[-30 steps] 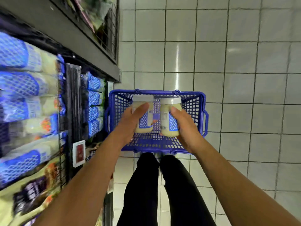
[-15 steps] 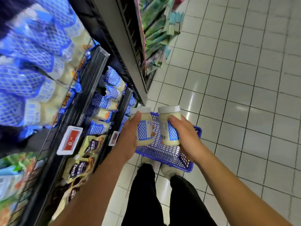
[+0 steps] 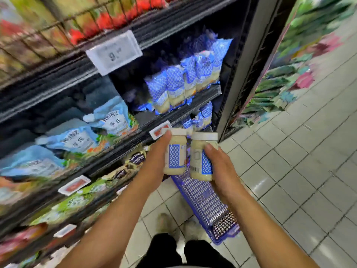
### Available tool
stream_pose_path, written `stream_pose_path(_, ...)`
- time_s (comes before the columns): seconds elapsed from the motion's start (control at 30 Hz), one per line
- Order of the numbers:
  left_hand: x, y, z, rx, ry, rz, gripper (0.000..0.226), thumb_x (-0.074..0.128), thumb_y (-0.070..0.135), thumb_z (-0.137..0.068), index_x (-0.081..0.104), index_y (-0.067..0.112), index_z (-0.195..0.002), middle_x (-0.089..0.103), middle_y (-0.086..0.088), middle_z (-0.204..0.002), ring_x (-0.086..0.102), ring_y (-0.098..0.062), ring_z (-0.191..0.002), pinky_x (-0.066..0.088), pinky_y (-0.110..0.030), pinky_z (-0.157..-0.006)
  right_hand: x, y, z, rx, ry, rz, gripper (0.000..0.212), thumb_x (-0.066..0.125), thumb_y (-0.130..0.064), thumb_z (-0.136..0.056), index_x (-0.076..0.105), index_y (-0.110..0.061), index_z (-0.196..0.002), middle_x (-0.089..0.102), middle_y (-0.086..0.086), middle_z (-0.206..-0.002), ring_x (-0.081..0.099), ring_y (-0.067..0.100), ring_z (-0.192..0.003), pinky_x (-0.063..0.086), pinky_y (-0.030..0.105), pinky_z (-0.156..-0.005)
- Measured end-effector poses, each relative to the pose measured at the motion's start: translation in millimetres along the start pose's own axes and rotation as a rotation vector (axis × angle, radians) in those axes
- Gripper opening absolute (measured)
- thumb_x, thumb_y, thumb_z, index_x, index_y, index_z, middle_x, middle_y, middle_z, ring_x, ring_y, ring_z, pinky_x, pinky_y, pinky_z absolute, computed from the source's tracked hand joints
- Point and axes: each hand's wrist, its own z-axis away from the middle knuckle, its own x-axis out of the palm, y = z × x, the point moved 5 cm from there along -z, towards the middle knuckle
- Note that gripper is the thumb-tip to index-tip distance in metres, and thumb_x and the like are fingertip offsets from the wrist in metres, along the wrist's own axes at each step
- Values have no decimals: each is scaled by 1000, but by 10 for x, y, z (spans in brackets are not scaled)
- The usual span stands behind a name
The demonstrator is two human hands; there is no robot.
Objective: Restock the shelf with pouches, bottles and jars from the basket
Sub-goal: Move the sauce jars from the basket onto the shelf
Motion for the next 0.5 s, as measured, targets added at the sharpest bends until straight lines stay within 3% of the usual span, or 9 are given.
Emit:
stream_pose_path(0.07, -177, 133, 228, 36, 45, 23, 63, 55, 58, -73, 69, 19, -121, 68, -23, -122, 65, -38, -105, 52, -54, -87, 275, -18, 10, 17, -88, 30, 42, 61, -51, -80, 74, -26, -111, 76, 7, -110, 74, 20, -96, 58, 29, -69)
stream_pose_path(0.17, -542, 342, 558, 148, 163, 29, 59, 54, 57, -69, 69, 17, -111, 77, -9, -104, 73, -23, -89, 58, -39, -78, 705, 3, 33, 37, -174, 60, 54, 65, -56, -69, 73, -19, -108, 77, 8, -104, 75, 23, -92, 58, 33, -69)
stream_pose_path(0.27, -949, 438, 910, 216, 276, 60, 63, 55, 59, -68, 70, 18, -114, 76, -9, -107, 73, -25, -96, 57, -41, -85, 1172, 39, 110, 28, -276, 88, 47, 64, -54, -70, 76, -24, -104, 77, 6, -108, 73, 24, -101, 55, 44, -91)
stream_pose_path(0.37, -1361, 466, 1287, 302, 339, 107, 46, 62, 61, -76, 77, 24, -98, 77, -7, -102, 74, -22, -89, 60, -35, -73, 1635, 142, 253, 38, -415, 154, 50, 64, -56, -71, 73, -28, -112, 76, 3, -113, 70, 26, -108, 50, 57, -100)
stream_pose_path(0.43, -1638, 446, 1550, 330, 395, 134, 44, 62, 63, -78, 78, 26, -96, 77, -8, -104, 73, -23, -89, 60, -35, -70, 1913, 247, 374, 51, -486, 174, 42, 65, -57, -70, 75, -36, -105, 77, 1, -110, 72, 24, -104, 53, 54, -94)
stream_pose_path(0.5, -1906, 414, 1815, 365, 461, 161, 45, 57, 63, -78, 78, 28, -97, 77, -7, -104, 74, -21, -88, 60, -34, -68, 2193, 336, 545, 60, -566, 189, 33, 64, -58, -72, 75, -43, -99, 78, -3, -105, 75, 18, -97, 59, 41, -78)
